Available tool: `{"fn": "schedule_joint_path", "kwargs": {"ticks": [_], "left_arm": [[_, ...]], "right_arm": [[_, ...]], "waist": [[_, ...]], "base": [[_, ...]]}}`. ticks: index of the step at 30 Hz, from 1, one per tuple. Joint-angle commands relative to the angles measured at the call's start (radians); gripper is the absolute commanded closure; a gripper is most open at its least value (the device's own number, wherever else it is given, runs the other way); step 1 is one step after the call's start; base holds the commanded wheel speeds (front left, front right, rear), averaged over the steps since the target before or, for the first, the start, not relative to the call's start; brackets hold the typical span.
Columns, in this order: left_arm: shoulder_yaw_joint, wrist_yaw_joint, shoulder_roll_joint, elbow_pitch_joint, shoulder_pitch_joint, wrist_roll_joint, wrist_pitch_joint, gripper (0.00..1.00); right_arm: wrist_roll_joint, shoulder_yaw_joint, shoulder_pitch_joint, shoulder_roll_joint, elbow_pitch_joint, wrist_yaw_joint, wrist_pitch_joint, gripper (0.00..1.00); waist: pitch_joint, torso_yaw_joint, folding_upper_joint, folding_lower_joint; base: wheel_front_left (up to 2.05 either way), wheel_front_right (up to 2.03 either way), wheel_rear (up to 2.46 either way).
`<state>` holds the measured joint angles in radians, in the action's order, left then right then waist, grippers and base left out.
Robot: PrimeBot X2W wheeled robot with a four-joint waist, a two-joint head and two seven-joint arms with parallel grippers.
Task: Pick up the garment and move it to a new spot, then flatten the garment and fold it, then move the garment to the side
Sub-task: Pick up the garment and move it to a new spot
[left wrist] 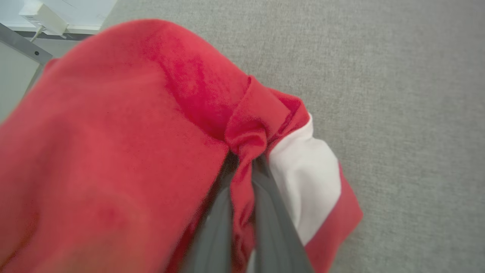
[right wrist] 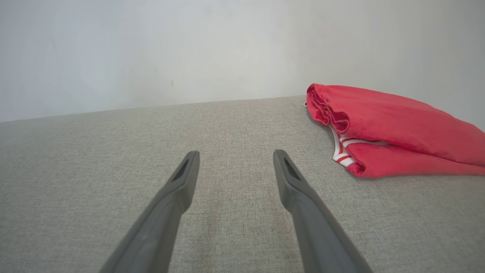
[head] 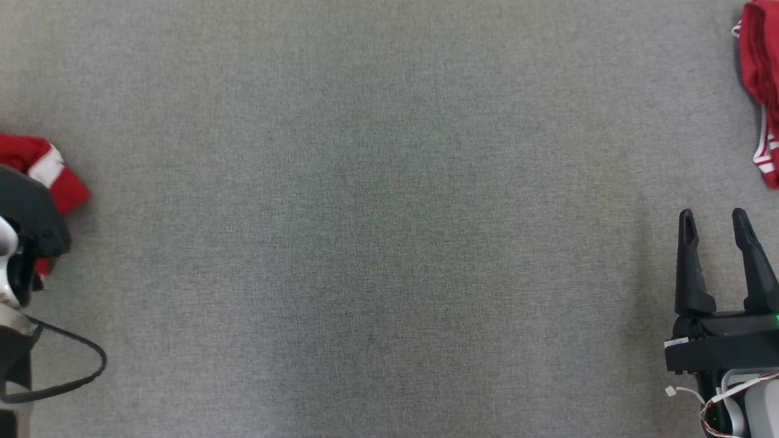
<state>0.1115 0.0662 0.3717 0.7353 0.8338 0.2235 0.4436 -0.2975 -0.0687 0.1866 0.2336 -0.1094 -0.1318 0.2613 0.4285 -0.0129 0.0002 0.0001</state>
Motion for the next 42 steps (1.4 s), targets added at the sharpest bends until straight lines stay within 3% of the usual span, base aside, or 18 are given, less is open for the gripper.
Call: {"fn": "schedule_joint_path", "kwargs": {"ticks": [1,5,11,17,24,33,42], "left_arm": [[0.004,-0.007,0.012,-0.011,-0.016,-0.005,-0.018,1.0],[0.004,-0.01,0.023,-0.081,-0.008,-0.017,-0.143,1.0],[-0.045,0.021,0.01,-0.211,0.051,-0.031,-0.315,1.0],[-0.142,0.043,-0.047,-0.339,0.127,-0.033,-0.328,1.0],[-0.298,0.061,-0.146,-0.436,0.209,0.002,-0.307,1.0],[-0.452,0.063,-0.273,-0.361,0.125,0.078,-0.359,1.0],[-0.527,0.048,-0.303,-0.23,-0.134,0.114,-0.465,1.0]], "right_arm": [[0.003,0.001,0.01,-0.004,-0.001,0.003,0.004,0.0],[-0.002,0.004,0.009,-0.019,-0.014,0.003,0.004,0.0],[-0.004,0.016,-0.001,-0.058,-0.042,0.003,0.004,0.0],[-0.008,0.012,-0.022,-0.088,-0.062,0.003,0.003,0.0],[-0.012,0.001,-0.027,-0.126,-0.079,0.003,0.003,0.0],[-0.011,-0.016,-0.046,-0.152,-0.088,0.003,0.003,0.0],[-0.006,-0.012,-0.054,-0.159,-0.094,0.003,0.003,0.0]], "waist": [[-0.012,-0.002,-0.0002,-0.0001],[-0.05,-0.007,-0.0002,-0.0001],[-0.132,-0.029,-0.0002,-0.0001],[-0.189,-0.079,-0.0002,-0.0001],[-0.218,-0.187,-0.0002,-0.0001],[-0.224,-0.271,-0.0002,-0.0001],[-0.223,-0.255,-0.0002,-0.0001]], "base": [[0.0,0.0,0.0],[0.0,0.0,0.0],[0.0,0.0,0.0],[0.0,0.0,0.0],[0.0,0.0,0.0],[0.0,0.0,0.0],[0.0,0.0,0.0]]}}
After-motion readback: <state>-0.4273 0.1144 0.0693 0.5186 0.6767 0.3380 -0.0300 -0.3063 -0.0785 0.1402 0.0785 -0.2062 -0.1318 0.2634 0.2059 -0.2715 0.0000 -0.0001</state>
